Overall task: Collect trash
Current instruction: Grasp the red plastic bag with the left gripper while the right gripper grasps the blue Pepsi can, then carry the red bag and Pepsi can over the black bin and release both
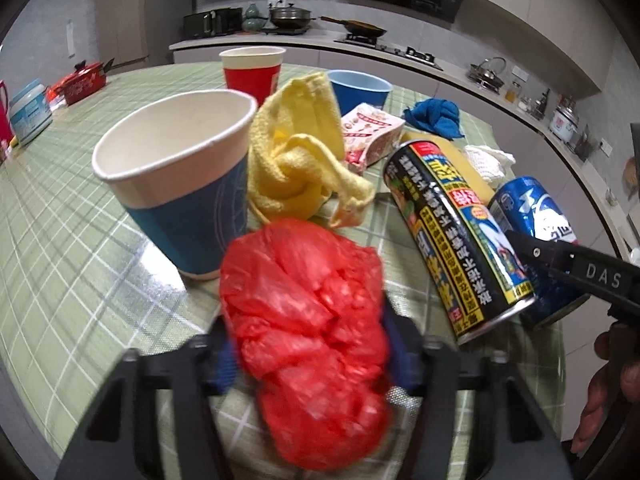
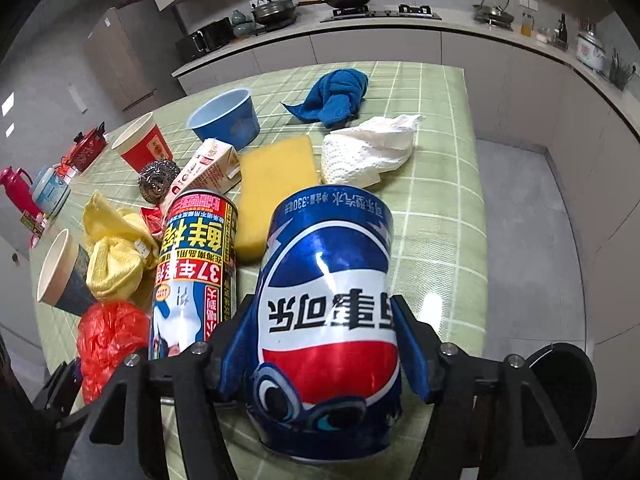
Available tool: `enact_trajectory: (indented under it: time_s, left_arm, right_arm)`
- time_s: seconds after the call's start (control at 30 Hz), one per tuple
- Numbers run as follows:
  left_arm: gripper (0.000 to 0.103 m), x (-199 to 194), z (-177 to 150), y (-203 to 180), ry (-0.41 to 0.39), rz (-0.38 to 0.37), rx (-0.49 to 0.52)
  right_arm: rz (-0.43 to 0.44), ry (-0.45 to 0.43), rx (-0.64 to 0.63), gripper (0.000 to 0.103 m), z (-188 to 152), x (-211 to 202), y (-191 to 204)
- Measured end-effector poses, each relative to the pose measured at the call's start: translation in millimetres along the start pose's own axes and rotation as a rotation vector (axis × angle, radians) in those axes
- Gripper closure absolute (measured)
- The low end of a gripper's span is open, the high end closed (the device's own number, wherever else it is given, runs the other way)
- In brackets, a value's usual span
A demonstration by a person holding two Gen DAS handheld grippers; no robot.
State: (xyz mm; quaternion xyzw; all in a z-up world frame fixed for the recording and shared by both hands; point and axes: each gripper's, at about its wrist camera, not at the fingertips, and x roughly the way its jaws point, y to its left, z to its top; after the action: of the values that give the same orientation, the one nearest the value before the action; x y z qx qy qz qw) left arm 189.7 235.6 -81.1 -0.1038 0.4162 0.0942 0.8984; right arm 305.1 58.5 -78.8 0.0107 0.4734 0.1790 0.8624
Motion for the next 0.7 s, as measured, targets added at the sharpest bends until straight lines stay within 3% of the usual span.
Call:
enact_trajectory:
  time_s: [0.13,0.43,0.7]
  left_arm:
    - [0.06,-5.9,-3.1,-0.8,-0.018,-0.024,0.0]
    - [0.06,-41.1,-6.2,-14.0,-0.077,-0.067,0.02]
    - [0.061,-60.4,-4.1,-82.9,-0.099,-0.168,0.104]
  right_arm:
    - [-0.002,-0.029,-0.031,0.04,-4.2,-12.0,4.8]
    - [-0.014,-0.12,-0.065,0.04,-10.3,-69.1,1.2]
    - [-0.098,-0.188,0.049,0.04,-37.8,-134.5,-80.8]
